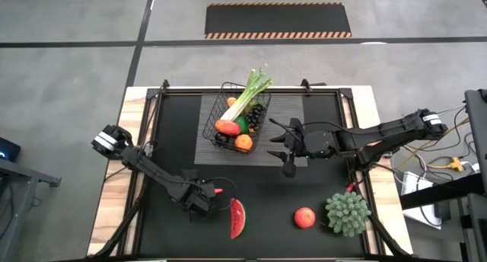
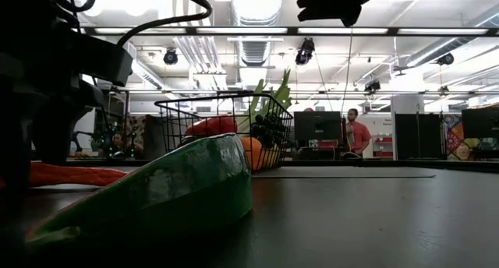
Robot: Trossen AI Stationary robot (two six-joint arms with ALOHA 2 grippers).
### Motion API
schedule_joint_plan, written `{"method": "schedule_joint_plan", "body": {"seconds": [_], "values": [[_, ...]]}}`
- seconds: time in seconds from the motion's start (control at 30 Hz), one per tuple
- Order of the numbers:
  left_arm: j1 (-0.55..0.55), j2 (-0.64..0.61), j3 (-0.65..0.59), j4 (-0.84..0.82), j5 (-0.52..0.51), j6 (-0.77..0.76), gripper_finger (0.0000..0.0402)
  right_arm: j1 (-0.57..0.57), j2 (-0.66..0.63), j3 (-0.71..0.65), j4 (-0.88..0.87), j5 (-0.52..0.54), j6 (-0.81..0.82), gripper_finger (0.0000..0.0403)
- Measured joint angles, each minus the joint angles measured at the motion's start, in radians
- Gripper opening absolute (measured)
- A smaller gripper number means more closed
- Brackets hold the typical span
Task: Build produce basket
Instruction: Put the carrot into the wire basket
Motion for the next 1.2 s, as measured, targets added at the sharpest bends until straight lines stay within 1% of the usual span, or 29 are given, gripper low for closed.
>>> {"method": "schedule_joint_plan", "body": {"seconds": [0.13,0.37,0.47,0.53,0.63,0.77,0.87,0.97,1.07,1.2], "values": [[0.0,0.0,0.0,-0.001,0.0,-0.013,0.0175,0.0,0.006,0.0,0.001,0.0,0.0,0.0175],[0.001,0.0,0.0,-0.001,0.004,-0.029,0.0065,0.0,0.006,0.0,0.0,0.0,0.0,0.0177],[0.002,-0.001,0.0,-0.001,0.005,-0.03,0.0033,0.0,0.006,0.0,-0.001,0.0,0.0,0.0178],[0.002,-0.002,0.0,-0.001,0.006,-0.033,0.0025,0.0,0.006,0.0,-0.007,0.0,0.0,0.0178],[0.002,-0.007,0.007,-0.005,0.028,-0.054,0.0026,0.0,0.006,0.0,-0.01,0.0,0.0,0.0178],[0.004,-0.026,0.078,-0.032,0.078,-0.055,0.003,0.007,0.006,0.0,-0.026,0.0,0.0,0.0178],[0.018,-0.043,0.163,-0.076,0.111,-0.054,0.003,0.015,0.005,0.0,-0.037,0.0,0.0,0.0178],[0.041,-0.056,0.278,-0.145,0.114,-0.037,0.0031,0.026,0.004,0.0,-0.04,0.0,-0.01,0.0178],[0.069,-0.059,0.4,-0.227,0.097,0.009,0.0031,0.042,0.004,0.0,-0.042,0.0,-0.012,0.0178],[0.122,-0.059,0.54,-0.336,0.047,0.075,0.0031,0.065,-0.003,0.0,-0.055,0.0,-0.011,0.0178]]}}
